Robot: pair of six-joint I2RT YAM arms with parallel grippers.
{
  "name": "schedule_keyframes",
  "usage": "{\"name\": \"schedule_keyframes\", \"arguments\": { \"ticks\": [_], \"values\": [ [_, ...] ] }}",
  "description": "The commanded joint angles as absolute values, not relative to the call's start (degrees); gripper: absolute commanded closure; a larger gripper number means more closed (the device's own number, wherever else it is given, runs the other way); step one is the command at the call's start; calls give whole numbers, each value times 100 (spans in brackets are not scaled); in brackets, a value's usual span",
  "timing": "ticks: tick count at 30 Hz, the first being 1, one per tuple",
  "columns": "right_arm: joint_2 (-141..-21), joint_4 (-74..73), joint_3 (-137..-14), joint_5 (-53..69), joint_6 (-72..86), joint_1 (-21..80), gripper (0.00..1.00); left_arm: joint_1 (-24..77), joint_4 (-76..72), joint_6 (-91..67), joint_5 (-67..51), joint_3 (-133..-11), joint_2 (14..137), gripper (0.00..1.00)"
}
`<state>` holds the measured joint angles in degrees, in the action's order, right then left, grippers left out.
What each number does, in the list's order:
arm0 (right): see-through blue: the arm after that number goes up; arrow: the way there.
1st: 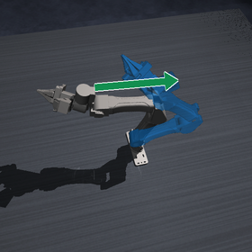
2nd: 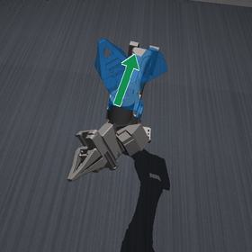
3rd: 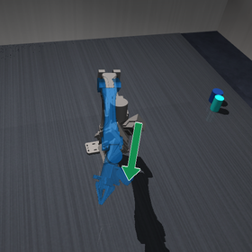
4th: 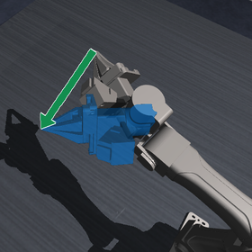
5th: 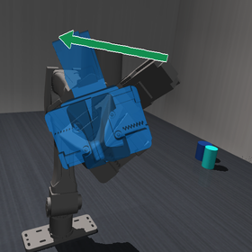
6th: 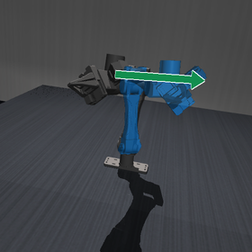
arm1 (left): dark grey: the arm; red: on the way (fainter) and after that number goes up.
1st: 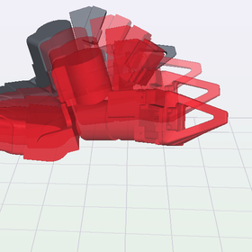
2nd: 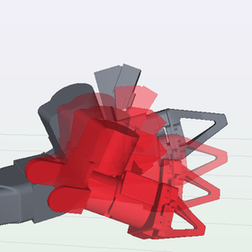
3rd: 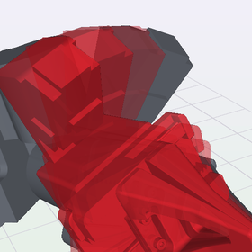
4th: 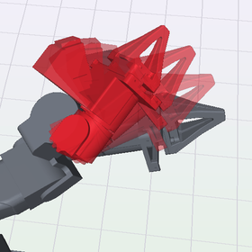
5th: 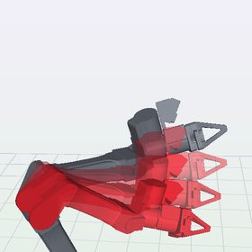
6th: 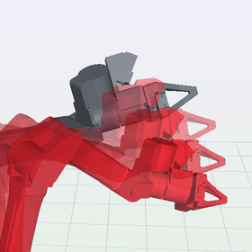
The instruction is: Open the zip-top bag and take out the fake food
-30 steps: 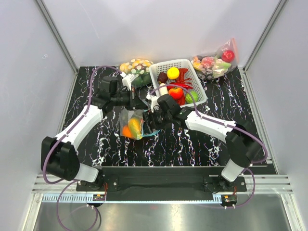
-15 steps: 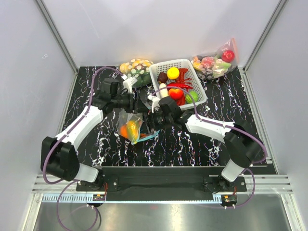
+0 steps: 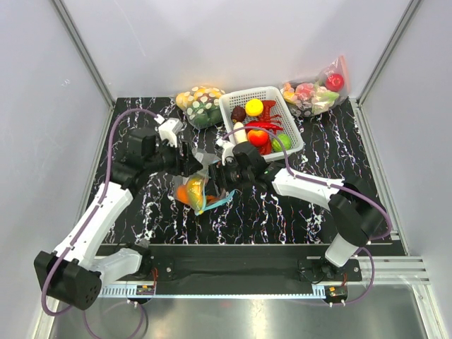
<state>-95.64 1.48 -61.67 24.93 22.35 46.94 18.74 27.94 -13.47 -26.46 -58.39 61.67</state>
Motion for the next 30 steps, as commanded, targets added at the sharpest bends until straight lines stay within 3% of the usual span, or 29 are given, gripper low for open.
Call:
{"name": "schedule_keyframes", "arguments": {
  "ticks": [1,17,21,30],
  "values": [
    [-9519,211,-6310,2417,2233,4746,20,1872,3146,-1213,-1881,-5616,6170,32],
    [-9571,53,-6451,2399,2197,4746,20,1530,2584,-1634,-2495,-4667,6521,37],
    [-9624,53,-6495,2443,2215,4737,20,1494,2479,-1705,-2663,-4588,6495,57],
    [-9843,-220,-6636,2321,2241,4746,20,1433,2470,-1670,-2804,-4439,6539,80]
  ]
}}
